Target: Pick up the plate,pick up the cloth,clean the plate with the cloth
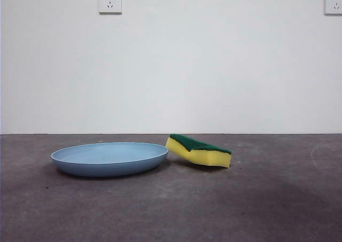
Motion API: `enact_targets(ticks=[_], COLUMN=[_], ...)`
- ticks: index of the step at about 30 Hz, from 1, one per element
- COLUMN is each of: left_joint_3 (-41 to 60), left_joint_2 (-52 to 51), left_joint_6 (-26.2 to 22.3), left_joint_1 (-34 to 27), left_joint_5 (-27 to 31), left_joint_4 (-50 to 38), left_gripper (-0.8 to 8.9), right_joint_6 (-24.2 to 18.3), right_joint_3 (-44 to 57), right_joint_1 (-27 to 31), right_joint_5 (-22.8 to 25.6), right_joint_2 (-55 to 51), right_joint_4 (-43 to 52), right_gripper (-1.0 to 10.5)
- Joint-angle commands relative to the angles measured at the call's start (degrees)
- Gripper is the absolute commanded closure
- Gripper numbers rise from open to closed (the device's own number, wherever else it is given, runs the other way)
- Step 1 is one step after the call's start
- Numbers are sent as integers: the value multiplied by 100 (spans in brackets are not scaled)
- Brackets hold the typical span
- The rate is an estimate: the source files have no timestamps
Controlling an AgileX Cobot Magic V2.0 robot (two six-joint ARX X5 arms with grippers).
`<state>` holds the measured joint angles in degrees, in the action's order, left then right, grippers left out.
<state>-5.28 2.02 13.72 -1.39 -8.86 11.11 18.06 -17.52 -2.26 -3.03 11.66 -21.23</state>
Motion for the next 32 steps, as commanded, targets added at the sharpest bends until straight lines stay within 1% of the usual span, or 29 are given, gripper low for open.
enact_targets(ticks=[1, 4, 10, 13, 16, 17, 19, 21, 22, 23, 25, 26, 27, 28, 30, 32], left_joint_3=[-280, -686, -1681, -2288, -2938, -3165, -3560, -3932, -4065, -4194, -4341, -4380, -4389, -4389, -4389, -4389], left_joint_2=[170, 503, 1499, 2138, 2817, 3053, 3491, 3901, 4059, 4221, 4441, 4520, 4579, 4614, 4690, 4778], left_joint_6=[330, 323, 168, -181, -625, -767, -992, -1161, -1215, -1246, -1244, -1239, -1222, -1215, -1156, -1073], left_joint_1=[-20, -20, -20, -20, -20, -20, -20, -20, -20, -20, -20, -20, -20, -20, -20, -20], left_joint_5=[-66, -77, -490, -732, -1067, -1193, -1443, -1670, -1740, -1790, -1867, -1869, -1869, -1867, -1862, -1836], left_joint_4=[0, 103, 431, 868, 1572, 1849, 2358, 2811, 2953, 3071, 3134, 3121, 3069, 3038, 2988, 2968], left_gripper=[821, 821, 821, 821, 821, 821, 818, 817, 817, 813, 809, 786, 723, 650, 496, 485], right_joint_6=[-7, -105, -852, -1126, -1438, -1602, -1836, -1947, -1947, -1952, -1967, -1963, -1947, -1937, -1902, -1902], right_joint_3=[-575, -1172, -2474, -3088, -3622, -3812, -4068, -4240, -4275, -4297, -4299, -4299, -4299, -4299, -4299, -4299], right_joint_1=[-9, -9, -9, -9, -9, -9, -9, -11, -11, -11, -11, -11, -11, -11, -11, -11], right_joint_5=[-11, -35, -680, -1128, -1727, -1980, -2321, -2559, -2599, -2658, -2699, -2691, -2688, -2691, -2686, -2688], right_joint_2=[466, 1005, 2197, 2789, 3359, 3591, 3936, 4253, 4347, 4452, 4621, 4688, 4739, 4771, 4793, 4793], right_joint_4=[-98, -240, -807, -1274, -1816, -2035, -2358, -2542, -2559, -2559, -2557, -2562, -2575, -2586, -2601, -2599], right_gripper=[955, 954, 949, 949, 949, 947, 946, 943, 937, 908, 766, 680, 598, 542, 476, 474])
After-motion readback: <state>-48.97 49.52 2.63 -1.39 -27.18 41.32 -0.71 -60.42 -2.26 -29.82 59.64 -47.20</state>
